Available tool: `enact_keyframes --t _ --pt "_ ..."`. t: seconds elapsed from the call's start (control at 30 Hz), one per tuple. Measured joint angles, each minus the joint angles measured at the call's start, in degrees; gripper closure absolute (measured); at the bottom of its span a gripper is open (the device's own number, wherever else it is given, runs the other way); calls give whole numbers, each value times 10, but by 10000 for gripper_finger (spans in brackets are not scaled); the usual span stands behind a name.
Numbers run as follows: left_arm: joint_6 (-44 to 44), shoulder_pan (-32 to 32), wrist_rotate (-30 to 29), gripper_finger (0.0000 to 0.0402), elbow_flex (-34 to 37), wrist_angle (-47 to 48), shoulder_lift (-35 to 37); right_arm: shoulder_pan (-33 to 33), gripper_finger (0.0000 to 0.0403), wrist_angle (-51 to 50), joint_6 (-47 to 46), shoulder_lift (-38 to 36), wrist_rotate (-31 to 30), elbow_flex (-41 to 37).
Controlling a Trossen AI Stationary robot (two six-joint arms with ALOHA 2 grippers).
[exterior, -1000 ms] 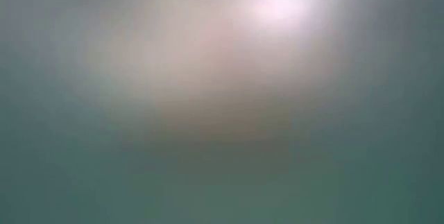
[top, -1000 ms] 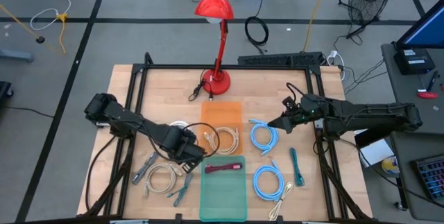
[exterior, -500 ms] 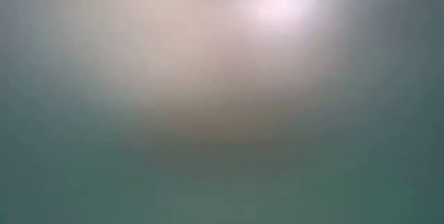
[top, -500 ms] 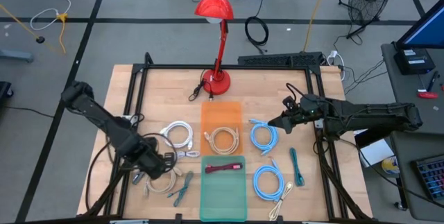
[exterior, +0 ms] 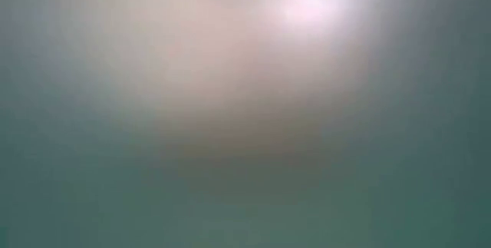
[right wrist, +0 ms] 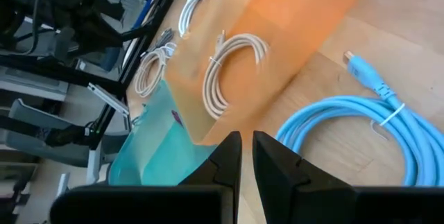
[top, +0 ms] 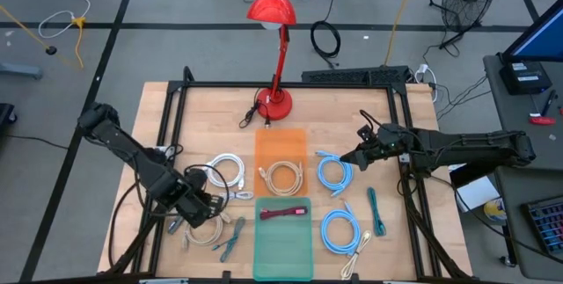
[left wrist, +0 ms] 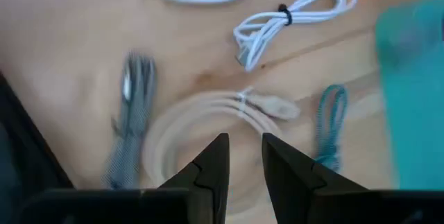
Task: Sort cables
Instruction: Put the brown video cable into the orange bin
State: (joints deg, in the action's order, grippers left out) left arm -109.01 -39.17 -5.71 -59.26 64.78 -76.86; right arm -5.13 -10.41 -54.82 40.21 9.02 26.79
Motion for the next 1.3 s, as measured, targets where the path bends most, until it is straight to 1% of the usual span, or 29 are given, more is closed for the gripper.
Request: enact_keyframes --t 0.1,0.17,0.3,0.37,0.43,0.57,0.7,0.87,1.03,1.17,1.3 --pt "117 -5 4 314 17 -5 0 0 373 3 -2 0 0 0" --pt "181 -8 17 314 34 -21 0 0 373 11 -4 0 0 0" --pt "256 -11 48 313 79 -53 0 0 373 29 -8 0 0 0" --pt "292 -11 69 311 97 -83 0 0 373 29 -14 0 0 0" --pt "312 -5 92 300 115 -114 -1 0 373 29 -15 0 0 0" --pt "331 6 101 249 142 -164 0 0 373 29 -15 0 0 0" --pt "340 11 100 196 160 -167 0 0 373 29 -22 0 -1 0" --pt "346 12 105 155 186 -173 0 0 373 31 -26 0 -2 0" --pt "342 12 107 142 205 -189 0 0 373 35 -30 0 -2 0" --pt "333 12 109 150 222 -201 0 0 373 35 -30 0 -2 0" --pt "333 12 123 164 246 -250 0 0 373 35 -30 0 -2 0"
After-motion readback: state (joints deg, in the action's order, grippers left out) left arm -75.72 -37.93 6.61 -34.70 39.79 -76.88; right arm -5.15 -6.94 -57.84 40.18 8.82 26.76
